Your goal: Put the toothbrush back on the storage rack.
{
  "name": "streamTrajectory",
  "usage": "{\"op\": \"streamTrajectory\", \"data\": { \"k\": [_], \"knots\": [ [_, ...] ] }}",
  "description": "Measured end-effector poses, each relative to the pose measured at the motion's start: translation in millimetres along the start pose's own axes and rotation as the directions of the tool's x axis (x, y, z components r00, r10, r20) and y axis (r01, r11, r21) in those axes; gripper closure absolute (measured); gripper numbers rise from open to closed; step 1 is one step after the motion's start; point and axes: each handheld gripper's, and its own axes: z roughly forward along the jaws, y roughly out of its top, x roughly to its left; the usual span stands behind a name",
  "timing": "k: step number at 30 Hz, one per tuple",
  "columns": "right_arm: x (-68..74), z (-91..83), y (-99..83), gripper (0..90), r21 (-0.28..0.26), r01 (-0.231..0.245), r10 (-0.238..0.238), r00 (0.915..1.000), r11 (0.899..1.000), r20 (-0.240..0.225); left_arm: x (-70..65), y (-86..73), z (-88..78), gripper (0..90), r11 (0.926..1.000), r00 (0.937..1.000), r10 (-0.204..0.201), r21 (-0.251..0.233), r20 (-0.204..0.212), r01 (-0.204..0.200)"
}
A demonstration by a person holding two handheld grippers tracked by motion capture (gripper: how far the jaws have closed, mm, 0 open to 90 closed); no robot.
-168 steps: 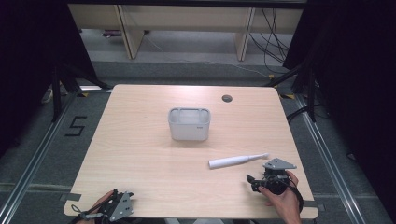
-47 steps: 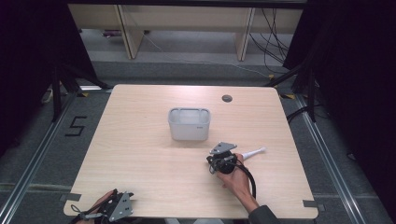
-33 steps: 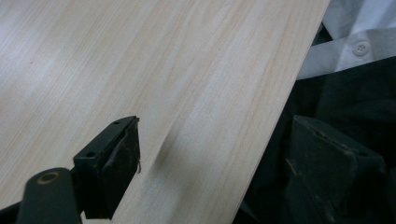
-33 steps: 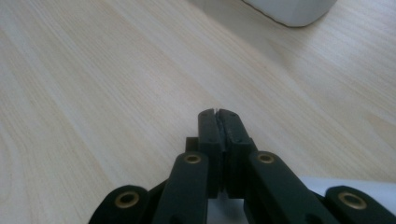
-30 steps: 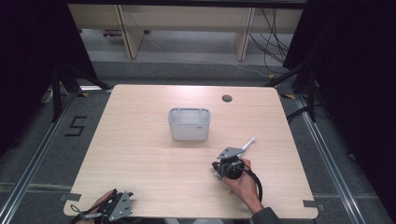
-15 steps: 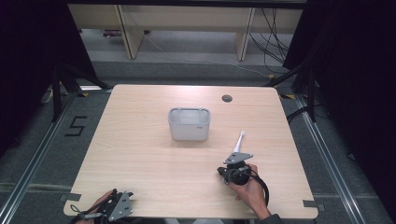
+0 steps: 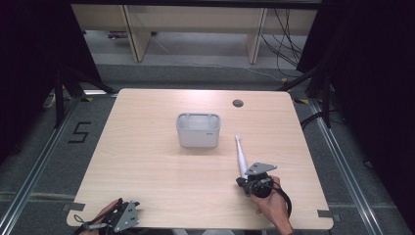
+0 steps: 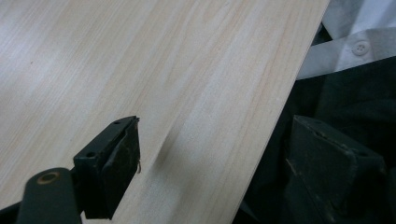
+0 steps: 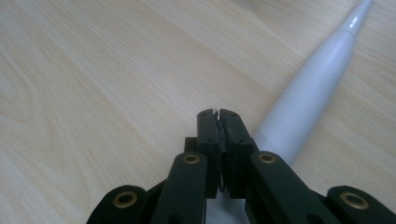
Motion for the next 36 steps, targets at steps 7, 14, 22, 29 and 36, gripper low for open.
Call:
{"op": "streamTrajectory", "data": {
  "k": [7,14,22,29,36],
  "knots": [
    [-3.6,-8.1,-6.8,87.5,0.007,-0.038,0.038,0.9993,0.999,0.005,-0.1,0.0,0.1,16.6,1.0,1.0,0.0,0.0,0.001,0.0],
    [-9.1,-14.8,-12.9,87.5,0.003,-0.06,0.059,0.9981,0.998,0.017,-0.2,0.0,0.2,16.6,1.0,1.0,0.0,0.0,0.001,0.0],
    [-13.6,-21.7,-19.6,87.5,-0.002,-0.107,0.107,0.9939,0.994,0.029,-0.1,0.0,0.1,16.6,1.0,1.0,0.001,0.0,0.001,-0.001],
    [-21.9,-26.8,-24.1,87.5,-0.008,-0.094,0.094,0.9947,0.996,0.041,-0.2,0.0,0.1,16.7,1.0,1.0,0.0,0.0,0.002,0.0],
    [-29.5,-31.9,-29.2,87.5,-0.005,-0.107,0.107,0.9926,0.994,0.057,-0.4,0.1,0.2,16.7,1.0,1.0,0.0,0.001,0.001,0.0]
  ]
}}
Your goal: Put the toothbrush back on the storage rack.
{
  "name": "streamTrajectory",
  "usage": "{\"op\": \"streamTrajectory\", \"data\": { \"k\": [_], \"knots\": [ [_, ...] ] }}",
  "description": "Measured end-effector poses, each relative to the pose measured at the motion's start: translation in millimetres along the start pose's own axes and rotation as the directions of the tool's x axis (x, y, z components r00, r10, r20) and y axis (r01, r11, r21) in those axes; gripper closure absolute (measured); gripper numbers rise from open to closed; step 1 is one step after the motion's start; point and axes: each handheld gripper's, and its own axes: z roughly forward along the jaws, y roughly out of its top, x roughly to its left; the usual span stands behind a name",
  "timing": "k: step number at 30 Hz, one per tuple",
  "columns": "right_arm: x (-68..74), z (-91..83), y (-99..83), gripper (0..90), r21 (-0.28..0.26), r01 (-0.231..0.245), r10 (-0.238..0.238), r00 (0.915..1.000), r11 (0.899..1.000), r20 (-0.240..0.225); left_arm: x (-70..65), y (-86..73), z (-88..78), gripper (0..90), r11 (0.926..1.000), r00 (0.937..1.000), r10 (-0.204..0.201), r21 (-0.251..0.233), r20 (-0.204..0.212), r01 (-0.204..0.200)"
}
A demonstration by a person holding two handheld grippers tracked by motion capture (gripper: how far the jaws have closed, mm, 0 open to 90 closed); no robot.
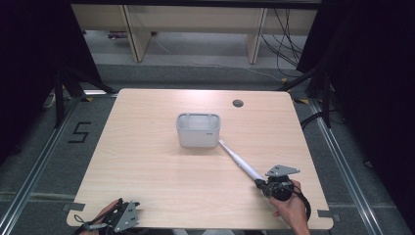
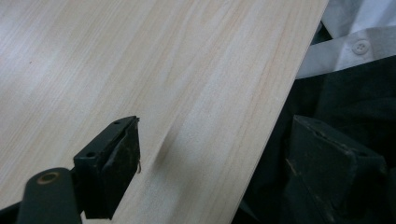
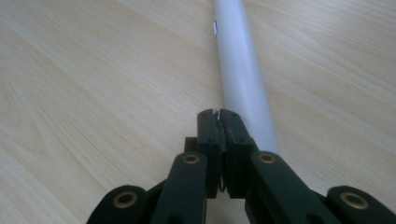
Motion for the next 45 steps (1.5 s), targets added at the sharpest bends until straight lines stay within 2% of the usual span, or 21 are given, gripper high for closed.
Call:
{"op": "streamTrajectory", "data": {
  "k": [6,7,9,13,14,15,17,19,23,25,26,29,30,33,35,36,38,39,40,42,45],
  "knots": [
    [-4.1,-3.6,-3.4,87.6,0.003,-0.012,0.012,0.9999,1.0,0.003,-0.2,0.0,0.0,16.7,1.0,1.0,0.0,0.001,0.001,0.0],
    [-6.2,-2.7,-4.1,87.6,-0.009,0.018,-0.018,0.9998,1.0,0.01,-0.1,0.0,0.1,16.7,1.0,1.0,-0.001,0.0,0.001,0.001],
    [-5.4,-4.8,-4.8,87.6,0.003,-0.017,0.017,0.9998,1.0,0.008,0.1,-0.1,0.1,16.7,1.0,1.0,-0.001,0.001,0.0,0.001],
    [-7.7,-6.7,-6.0,87.2,-0.003,-0.009,0.009,1.0,1.0,0.003,-0.2,0.0,0.2,16.7,1.0,1.0,-0.002,0.001,0.002,0.002],
    [-9.1,-6.0,-6.6,86.8,-0.022,0.023,-0.023,0.9997,0.999,0.012,-0.3,-0.3,0.3,16.7,1.0,1.0,-0.005,-0.002,0.003,0.005],
    [-5.7,-10.0,-5.9,86.3,0.002,-0.027,0.027,0.9995,1.0,0.018,-0.2,-0.3,0.4,16.7,1.0,1.0,-0.005,-0.002,0.002,0.005],
    [-6.5,-11.9,-5.2,85.3,-0.019,-0.003,0.003,0.9996,1.0,0.026,-0.4,-0.4,0.9,16.7,1.0,1.0,-0.006,-0.005,0.003,0.006],
    [-3.2,-15.9,-3.4,84.0,-0.028,-0.02,0.021,0.9993,0.999,0.032,-0.3,-0.5,1.1,16.7,1.0,1.0,-0.007,-0.005,0.002,0.007],
    [-5.0,-20.8,1.8,81.9,-0.034,0.028,-0.027,0.9991,0.999,0.032,0.0,-0.6,1.3,16.7,0.9999,0.9999,-0.01,-0.003,0.001,0.01],
    [-2.8,-22.1,4.6,77.6,-0.026,0.019,-0.018,0.9986,0.999,0.049,-0.2,-0.7,1.6,16.7,1.0,1.0,-0.009,-0.001,0.004,0.009],
    [-1.9,-23.2,6.1,75.6,-0.01,0.005,-0.005,0.999,1.0,0.044,1.3,0.1,0.4,16.7,0.9997,0.9996,-0.008,0.022,0.028,0.007],
    [-3.7,-22.6,11.1,69.6,-0.017,0.022,-0.021,0.9978,1.0,0.063,-0.1,-0.1,1.0,16.7,1.0,0.9999,-0.008,0.006,-0.01,0.008],
    [-1.9,-23.3,13.8,66.9,-0.004,-0.008,0.008,0.9983,1.0,0.057,0.2,-0.1,1.0,16.7,0.9999,1.0,-0.008,0.006,-0.004,0.008],
    [-4.2,-22.3,21.0,57.9,0.005,0.038,-0.038,0.997,0.999,0.067,0.0,-0.6,1.8,16.7,0.9999,0.9998,-0.013,0.007,-0.015,0.013],
    [-3.1,-22.4,23.8,56.3,0.01,0.03,-0.031,0.9967,1.0,0.075,0.4,-0.6,2.5,16.7,0.9999,0.9999,-0.012,0.009,-0.007,0.012],
    [-3.0,-21.3,27.2,53.4,0.001,0.058,-0.058,0.9933,0.998,0.1,0.4,-0.8,3.0,16.7,0.9999,0.9999,-0.012,0.01,0.0,0.012],
    [-3.6,-19.3,31.4,50.6,0.017,0.063,-0.064,0.995,0.998,0.077,0.8,-1.0,2.9,16.7,0.9999,0.9999,-0.012,0.012,-0.002,0.012],
    [-1.8,-19.0,32.8,50.5,0.027,0.038,-0.04,0.9965,0.999,0.074,0.8,-1.0,2.5,16.7,0.9998,0.9999,-0.016,0.01,-0.004,0.016],
    [-4.3,-17.0,35.1,50.4,0.028,0.071,-0.072,0.9946,0.997,0.074,0.9,-0.8,1.9,16.7,0.9999,0.9999,-0.016,0.007,-0.003,0.016],
    [-3.1,-13.9,41.0,48.9,0.051,0.061,-0.064,0.9961,0.997,0.061,1.3,-1.1,1.9,16.7,0.9999,0.9999,-0.013,0.008,-0.003,0.013],
    [-2.2,-7.4,49.8,48.1,0.075,0.08,-0.083,0.9954,0.994,0.047,1.1,-1.2,1.7,16.8,0.9998,0.9999,-0.014,0.01,-0.002,0.014]
  ]
}}
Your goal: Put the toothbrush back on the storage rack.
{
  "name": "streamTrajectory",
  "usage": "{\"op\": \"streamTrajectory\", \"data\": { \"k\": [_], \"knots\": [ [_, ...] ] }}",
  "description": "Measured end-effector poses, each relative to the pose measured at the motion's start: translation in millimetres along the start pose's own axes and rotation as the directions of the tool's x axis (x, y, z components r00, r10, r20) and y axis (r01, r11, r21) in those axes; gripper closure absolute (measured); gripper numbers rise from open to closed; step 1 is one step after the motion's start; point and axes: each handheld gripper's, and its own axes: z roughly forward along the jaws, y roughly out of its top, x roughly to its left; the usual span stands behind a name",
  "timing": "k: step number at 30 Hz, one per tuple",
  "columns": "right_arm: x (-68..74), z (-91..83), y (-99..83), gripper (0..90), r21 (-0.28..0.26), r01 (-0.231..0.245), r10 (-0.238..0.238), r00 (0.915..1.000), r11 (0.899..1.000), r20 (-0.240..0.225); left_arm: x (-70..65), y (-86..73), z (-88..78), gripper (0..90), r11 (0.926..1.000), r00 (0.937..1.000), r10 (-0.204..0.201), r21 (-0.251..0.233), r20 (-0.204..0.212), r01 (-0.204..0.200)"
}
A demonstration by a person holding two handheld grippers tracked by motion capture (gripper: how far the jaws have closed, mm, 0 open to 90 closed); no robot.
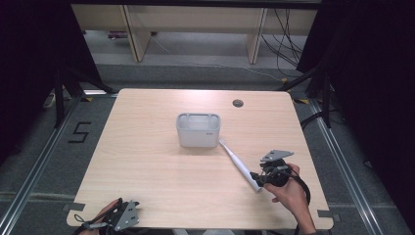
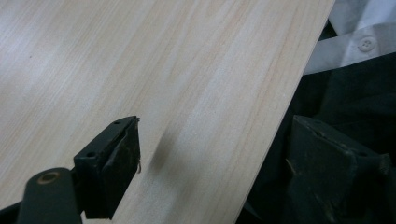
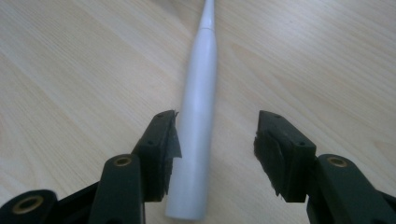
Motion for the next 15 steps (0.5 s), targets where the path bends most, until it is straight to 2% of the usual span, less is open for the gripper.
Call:
{"op": "streamTrajectory", "data": {
  "k": [1,2,5,6,9,10,11,12,13,14,15],
  "knots": [
    [1.3,2.1,3.1,48.1,0.004,0.004,-0.004,1.0,1.0,0.001,0.1,0.0,-0.1,16.7,1.0,1.0,0.0,-0.001,0.008,0.0],
    [4.5,4.4,5.8,47.7,0.016,-0.011,0.011,0.9999,1.0,-0.011,-0.2,0.0,-0.1,16.7,1.0,1.0,0.001,-0.002,-0.001,-0.001],
    [6.3,10.5,14.6,47.4,0.04,0.02,-0.019,0.9997,0.999,-0.014,0.0,-0.2,-0.1,16.7,1.0,0.9999,0.001,-0.002,-0.015,-0.001],
    [7.9,13.2,16.6,47.4,0.036,0.016,-0.015,0.9997,0.999,-0.019,-0.3,-0.1,0.0,16.7,1.0,0.9999,0.001,-0.002,-0.017,-0.001],
    [8.0,18.2,23.1,47.2,0.068,0.039,-0.038,0.9991,0.997,-0.017,0.1,-0.3,0.2,16.7,1.0,1.0,0.0,0.001,-0.005,0.0],
    [8.0,18.2,23.1,47.2,0.068,0.039,-0.038,0.9991,0.997,-0.017,0.1,-0.3,0.2,16.8,1.0,1.0,0.0,0.001,-0.005,0.0],
    [9.2,22.3,26.5,47.2,0.076,0.02,-0.018,0.9995,0.997,-0.026,0.3,-0.1,-0.1,16.7,1.0,1.0,0.001,0.0,-0.006,-0.001],
    [8.0,22.9,28.8,47.2,0.1,0.036,-0.034,0.9992,0.994,-0.022,-0.9,0.0,0.8,16.7,1.0,0.9994,0.003,-0.005,-0.035,-0.003],
    [8.2,24.1,31.0,47.2,0.113,0.03,-0.027,0.9992,0.993,-0.029,-0.9,0.0,0.8,16.7,1.0,0.9994,0.003,-0.005,-0.035,-0.003],
    [7.8,26.4,32.6,47.2,0.119,0.036,-0.033,0.999,0.992,-0.03,0.1,-0.2,-0.4,16.7,1.0,0.9999,0.004,-0.002,-0.01,-0.004],
    [7.2,27.4,35.0,47.1,0.129,0.033,-0.029,0.9991,0.991,-0.03,0.5,-0.2,-0.4,16.8,1.0,1.0,0.003,-0.001,-0.005,-0.003]
  ]
}}
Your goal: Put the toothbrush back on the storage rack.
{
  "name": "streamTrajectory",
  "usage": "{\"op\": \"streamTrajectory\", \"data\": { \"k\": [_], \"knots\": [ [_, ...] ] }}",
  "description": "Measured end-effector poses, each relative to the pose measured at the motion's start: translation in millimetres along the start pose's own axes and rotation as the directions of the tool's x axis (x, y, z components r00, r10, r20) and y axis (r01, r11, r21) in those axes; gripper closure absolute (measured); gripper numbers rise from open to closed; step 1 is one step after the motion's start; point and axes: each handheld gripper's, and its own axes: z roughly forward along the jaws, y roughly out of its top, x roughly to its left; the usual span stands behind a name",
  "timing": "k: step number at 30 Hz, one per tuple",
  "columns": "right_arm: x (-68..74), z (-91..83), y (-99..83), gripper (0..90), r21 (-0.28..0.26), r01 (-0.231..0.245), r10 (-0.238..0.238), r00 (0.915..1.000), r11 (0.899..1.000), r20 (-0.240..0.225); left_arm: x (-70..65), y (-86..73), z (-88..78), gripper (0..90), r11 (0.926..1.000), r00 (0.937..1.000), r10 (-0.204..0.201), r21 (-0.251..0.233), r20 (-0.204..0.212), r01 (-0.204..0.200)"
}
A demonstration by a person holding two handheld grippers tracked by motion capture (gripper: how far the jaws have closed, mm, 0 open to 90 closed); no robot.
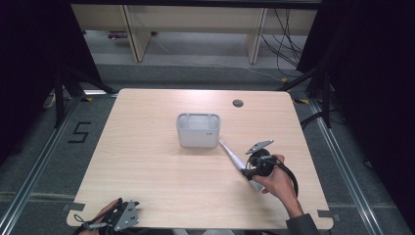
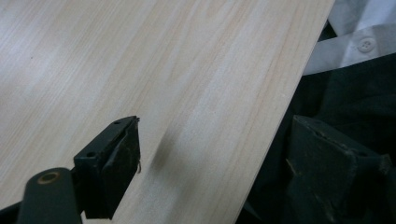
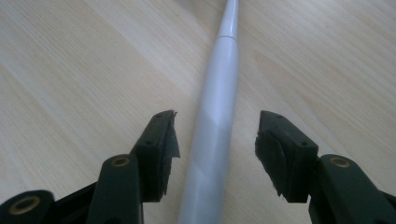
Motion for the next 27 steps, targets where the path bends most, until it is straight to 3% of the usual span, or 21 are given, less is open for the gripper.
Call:
{"op": "streamTrajectory", "data": {
  "k": [2,4,8,11,12,15,17,22,23,27],
  "knots": [
    [-0.6,3.5,4.5,46.9,0.031,-0.016,0.016,0.9998,0.999,-0.01,-0.3,0.2,-0.3,16.8,1.0,1.0,0.001,-0.001,0.001,-0.001],
    [-3.3,7.7,8.1,47.0,0.041,0.022,-0.022,0.9998,0.999,-0.002,0.2,0.1,-0.3,16.8,1.0,1.0,0.002,-0.001,0.004,-0.002],
    [-3.9,15.1,16.2,48.0,0.104,0.036,-0.035,0.9993,0.994,-0.009,-0.1,-0.1,-0.3,16.8,0.9999,1.0,0.0,-0.011,0.007,0.0],
    [-6.2,20.5,21.1,49.2,0.12,0.045,-0.043,0.9989,0.992,-0.019,0.1,-0.2,-0.4,16.8,0.9999,1.0,-0.001,-0.01,0.005,0.001],
    [-5.6,21.9,22.5,49.3,0.142,0.02,-0.016,0.9995,0.99,-0.028,0.0,-0.1,-0.6,16.8,1.0,1.0,0.0,-0.009,0.005,0.001],
    [-8.7,25.9,27.2,50.0,0.152,0.052,-0.048,0.9984,0.987,-0.029,-0.1,0.0,-0.2,16.7,0.9999,1.0,0.0,-0.01,0.006,0.0],
    [-8.3,28.6,29.8,51.2,0.161,0.026,-0.022,0.9995,0.987,-0.024,0.0,0.0,-0.3,16.8,0.9999,1.0,0.0,-0.011,0.005,0.0],
    [-10.9,34.1,33.9,51.8,0.183,0.041,-0.035,0.9988,0.982,-0.033,-0.1,-0.2,-0.2,16.8,0.9999,1.0,0.0,-0.01,0.006,0.0],
    [-12.4,38.0,35.8,52.7,0.215,0.042,-0.035,0.9987,0.976,-0.037,-0.2,-0.1,-0.4,16.7,0.9999,1.0,0.0,-0.01,0.006,0.0],
    [-14.5,42.3,38.3,54.3,0.239,0.05,-0.04,0.998,0.97,-0.049,-0.3,-0.1,0.0,16.8,0.9999,1.0,0.001,-0.01,0.006,-0.001]
  ]
}}
